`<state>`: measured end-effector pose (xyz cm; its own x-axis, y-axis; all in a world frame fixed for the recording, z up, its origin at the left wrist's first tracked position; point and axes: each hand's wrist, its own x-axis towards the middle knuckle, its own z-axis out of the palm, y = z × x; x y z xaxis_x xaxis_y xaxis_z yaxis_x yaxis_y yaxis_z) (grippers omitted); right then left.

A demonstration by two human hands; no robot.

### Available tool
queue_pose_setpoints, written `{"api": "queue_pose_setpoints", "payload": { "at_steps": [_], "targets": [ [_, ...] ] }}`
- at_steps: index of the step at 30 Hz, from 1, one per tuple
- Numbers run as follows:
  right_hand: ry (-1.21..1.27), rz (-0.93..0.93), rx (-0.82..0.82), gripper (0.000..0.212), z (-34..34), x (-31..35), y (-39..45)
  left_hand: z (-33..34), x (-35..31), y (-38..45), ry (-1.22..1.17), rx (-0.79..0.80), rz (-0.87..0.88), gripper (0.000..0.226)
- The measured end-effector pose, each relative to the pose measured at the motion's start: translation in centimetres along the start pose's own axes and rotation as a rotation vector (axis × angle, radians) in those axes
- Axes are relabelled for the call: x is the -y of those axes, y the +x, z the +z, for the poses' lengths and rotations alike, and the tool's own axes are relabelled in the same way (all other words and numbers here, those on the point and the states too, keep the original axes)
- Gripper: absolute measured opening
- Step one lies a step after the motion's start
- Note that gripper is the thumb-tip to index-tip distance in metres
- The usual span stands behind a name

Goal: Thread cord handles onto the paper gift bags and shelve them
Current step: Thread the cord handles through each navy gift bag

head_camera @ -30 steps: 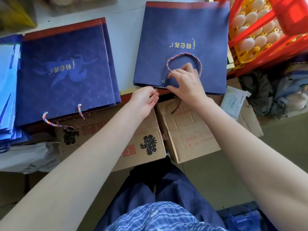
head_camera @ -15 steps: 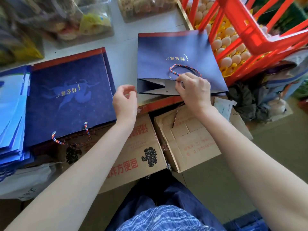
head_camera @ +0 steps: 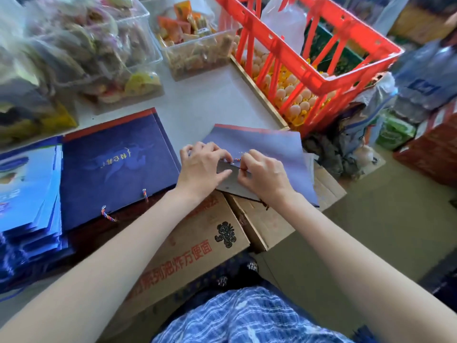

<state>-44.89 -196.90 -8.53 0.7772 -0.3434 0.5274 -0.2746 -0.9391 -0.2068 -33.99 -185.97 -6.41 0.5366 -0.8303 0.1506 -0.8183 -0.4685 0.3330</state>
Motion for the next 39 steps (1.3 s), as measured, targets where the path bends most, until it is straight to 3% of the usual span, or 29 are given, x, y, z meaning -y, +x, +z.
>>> {"api": "queue_pose_setpoints", "payload": {
  "at_steps": [5, 7, 10, 12, 14, 21, 26, 39],
  "targets": [
    [0.25, 0.016, 0.176, 0.015, -1.1, 2.2, -1.6, -0.5, 1.9, -2.5, 0.091, -0.158, 0.156, 0.009],
    [0.506, 0.211, 0.297, 0.011, -2.6, 2.0, -1.1, -1.0, 2.8, -3.0, 0.077, -0.205, 0.259, 0.008],
    [0.919, 0.564, 0.303, 0.011, -5.1, 1.6, 0.1, -2.0, 3.2, -4.3, -0.054, -0.263, 0.305, 0.006],
    [1.169, 0.689, 0.285, 0.019, -6.2, 1.4, 0.0, -2.6, 2.5, -5.6, -0.097, -0.273, 0.326, 0.005],
    [1.27, 0.732, 0.29, 0.018, -6.8, 1.8, -0.8, -3.1, 1.5, -6.6, -0.121, -0.262, 0.369, 0.017],
    [1.308, 0.767, 0.376, 0.016, -9.4, 4.0, -4.5, -3.5, -2.2, -9.1, -0.059, -0.218, 0.542, 0.024],
    [1.256, 0.798, 0.418, 0.015, -11.1, 3.3, -6.2, -2.4, -2.1, -10.3, -0.052, -0.162, 0.54, 0.024],
    [1.328, 0.913, 0.33, 0.017, -8.9, 5.7, -6.0, -3.1, -0.8, -10.4, -0.075, -0.255, 0.462, 0.026]
  ]
}}
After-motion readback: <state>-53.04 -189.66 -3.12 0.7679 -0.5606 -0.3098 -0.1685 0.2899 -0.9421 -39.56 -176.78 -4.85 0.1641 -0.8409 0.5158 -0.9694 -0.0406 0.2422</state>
